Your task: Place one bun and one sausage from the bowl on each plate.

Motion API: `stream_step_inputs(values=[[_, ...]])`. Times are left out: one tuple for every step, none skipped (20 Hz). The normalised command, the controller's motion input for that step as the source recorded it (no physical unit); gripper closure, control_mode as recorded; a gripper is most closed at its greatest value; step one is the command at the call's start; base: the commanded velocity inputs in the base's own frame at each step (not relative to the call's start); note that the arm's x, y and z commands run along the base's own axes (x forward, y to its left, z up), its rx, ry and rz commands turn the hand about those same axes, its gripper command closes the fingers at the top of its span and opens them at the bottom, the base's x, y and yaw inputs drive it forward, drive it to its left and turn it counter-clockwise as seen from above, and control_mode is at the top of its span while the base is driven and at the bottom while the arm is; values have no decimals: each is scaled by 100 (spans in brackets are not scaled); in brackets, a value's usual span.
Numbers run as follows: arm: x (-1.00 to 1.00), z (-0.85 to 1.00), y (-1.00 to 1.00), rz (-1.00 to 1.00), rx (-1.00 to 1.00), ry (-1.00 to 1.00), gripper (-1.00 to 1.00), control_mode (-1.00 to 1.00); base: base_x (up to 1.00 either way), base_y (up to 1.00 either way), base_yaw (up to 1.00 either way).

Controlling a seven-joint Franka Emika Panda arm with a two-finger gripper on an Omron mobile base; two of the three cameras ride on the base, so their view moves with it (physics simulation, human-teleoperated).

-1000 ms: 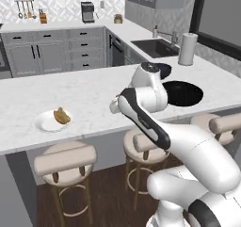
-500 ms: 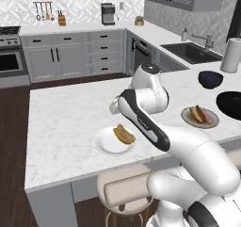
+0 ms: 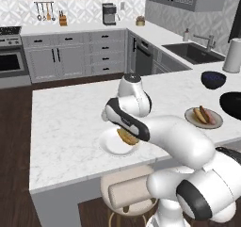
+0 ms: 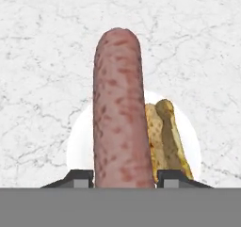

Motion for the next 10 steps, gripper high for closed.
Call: stream_step_inputs(values=[[9,-100,14,0,-8,0,100,-100,0,0,0],[0,-100,16,0,-8,0,100,-100,0,0,0],[-9,-100,14,0,-3,0,100,-100,0,0,0],[-32,-100,21,0,-3,0,100,-100,0,0,0],[-47,-100,9,0,-1,-3,100,-100,0,0,0],[-34,-94,0,0,0,-4,100,-100,0,0,0],[-19,-84,0,0,0,-5,100,-100,0,0,0],[-23,-79,0,0,0,-7,100,-100,0,0,0],[-11,-69,0,0,0,-6,100,-100,0,0,0],[0,-60,0,0,0,-2,100,-100,0,0,0]])
